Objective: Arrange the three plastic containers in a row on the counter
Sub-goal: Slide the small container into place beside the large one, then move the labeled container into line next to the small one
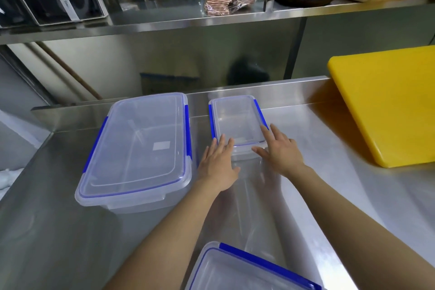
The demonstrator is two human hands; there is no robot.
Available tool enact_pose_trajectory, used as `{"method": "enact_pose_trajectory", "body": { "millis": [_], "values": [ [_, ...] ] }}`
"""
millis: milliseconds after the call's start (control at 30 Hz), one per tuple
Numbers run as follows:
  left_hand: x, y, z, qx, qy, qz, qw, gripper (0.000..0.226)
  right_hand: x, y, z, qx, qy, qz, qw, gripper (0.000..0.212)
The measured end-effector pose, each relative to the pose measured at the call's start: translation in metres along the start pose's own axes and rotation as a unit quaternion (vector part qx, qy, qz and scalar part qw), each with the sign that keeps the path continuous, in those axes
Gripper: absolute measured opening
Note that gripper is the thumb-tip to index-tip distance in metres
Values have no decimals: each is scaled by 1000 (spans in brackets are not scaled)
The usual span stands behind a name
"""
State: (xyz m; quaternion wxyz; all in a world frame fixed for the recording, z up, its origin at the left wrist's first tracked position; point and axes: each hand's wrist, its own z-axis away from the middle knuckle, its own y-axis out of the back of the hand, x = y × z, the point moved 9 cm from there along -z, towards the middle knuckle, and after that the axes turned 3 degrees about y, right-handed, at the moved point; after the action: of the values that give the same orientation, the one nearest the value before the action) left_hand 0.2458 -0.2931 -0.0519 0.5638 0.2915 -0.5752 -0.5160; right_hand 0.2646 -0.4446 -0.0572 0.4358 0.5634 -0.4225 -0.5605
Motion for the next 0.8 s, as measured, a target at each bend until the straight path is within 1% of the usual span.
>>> {"method": "enact_pose_trajectory", "body": {
  "millis": [67, 133, 233, 300, 367, 467, 533, 633, 700, 800],
  "values": [
    [0, 6, 15, 8, -6, 51, 999, 69, -7, 13, 10, 38, 20, -30, 999, 64],
    [-7, 11, 35, 14, 8, 113, 994, 63, -15, 20, 23, 39, 33, -76, 996, 58],
    [-22, 14, 67, 2, 39, 157, 987, 58, -29, 15, 45, -38, 41, -157, 986, 51],
    [-32, 11, 86, -22, 57, 178, 982, 58, -41, 15, 60, -63, 60, -177, 980, 50],
    [-40, 8, 104, -63, 76, 207, 973, 61, -53, 12, 75, -111, 63, -213, 969, 52],
    [-49, -3, 134, -168, 103, 223, 955, 70, -65, -9, 107, -267, 43, -260, 927, 59],
    [-54, -10, 156, -228, 119, 227, 939, 77, -69, -18, 130, -339, 40, -256, 904, 64],
    [-66, -20, 185, -293, 157, 243, 911, 88, -68, -27, 156, -392, 37, -231, 890, 68],
    [-72, -30, 203, -345, 173, 231, 893, 93, -68, -32, 170, -416, 33, -215, 883, 66],
    [-73, -42, 222, -400, 171, 220, 873, 82, -68, -39, 186, -441, 26, -221, 870, 46]
  ]
}}
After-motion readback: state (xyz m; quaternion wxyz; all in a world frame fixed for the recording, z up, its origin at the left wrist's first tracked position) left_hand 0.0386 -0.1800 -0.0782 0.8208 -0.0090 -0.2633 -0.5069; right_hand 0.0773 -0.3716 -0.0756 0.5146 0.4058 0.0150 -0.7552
